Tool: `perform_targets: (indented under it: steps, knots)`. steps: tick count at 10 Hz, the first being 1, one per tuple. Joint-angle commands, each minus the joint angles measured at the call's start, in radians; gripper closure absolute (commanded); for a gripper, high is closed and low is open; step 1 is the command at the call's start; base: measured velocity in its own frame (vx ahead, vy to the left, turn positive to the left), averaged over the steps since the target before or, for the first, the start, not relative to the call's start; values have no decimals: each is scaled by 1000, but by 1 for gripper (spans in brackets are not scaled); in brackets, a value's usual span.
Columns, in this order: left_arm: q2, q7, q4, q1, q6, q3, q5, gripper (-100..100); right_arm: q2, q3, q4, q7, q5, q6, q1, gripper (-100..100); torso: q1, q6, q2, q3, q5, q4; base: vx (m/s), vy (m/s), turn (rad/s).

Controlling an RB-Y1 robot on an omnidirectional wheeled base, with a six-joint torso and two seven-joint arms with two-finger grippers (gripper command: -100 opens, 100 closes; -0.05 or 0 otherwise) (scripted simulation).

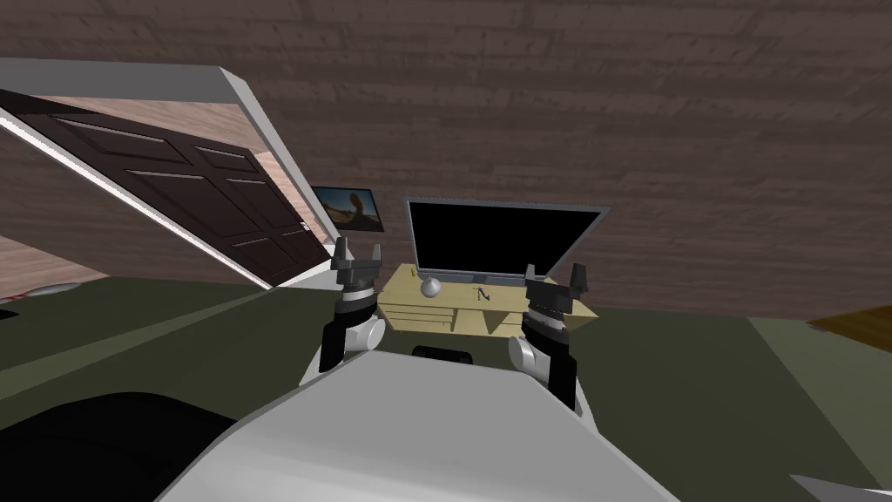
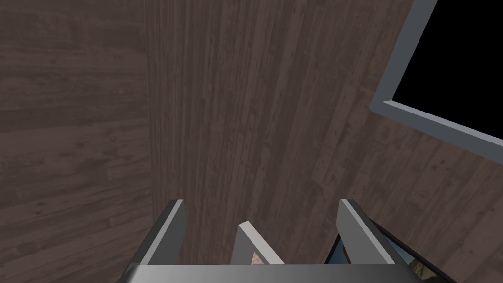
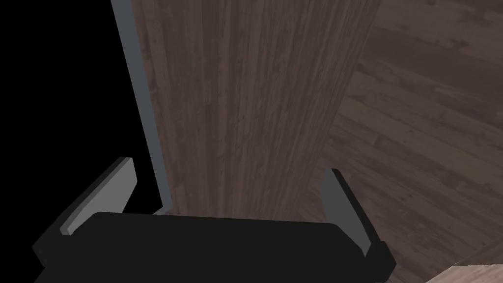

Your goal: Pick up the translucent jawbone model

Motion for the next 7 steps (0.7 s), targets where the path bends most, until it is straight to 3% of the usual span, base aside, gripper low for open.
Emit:
perform_targets:
  steps: [1,7]
  knots:
    - [0,0,0,0,0,0,0,0,-33,-6,21,-29,-16,20,-8,-100,0,0,0,0,0,0,0,38,1]
    - [0,0,0,0,0,0,0,0,-129,-38,145,-183,-106,130,-52,-100,5,0,-1,0,1,0,0,75,-5]
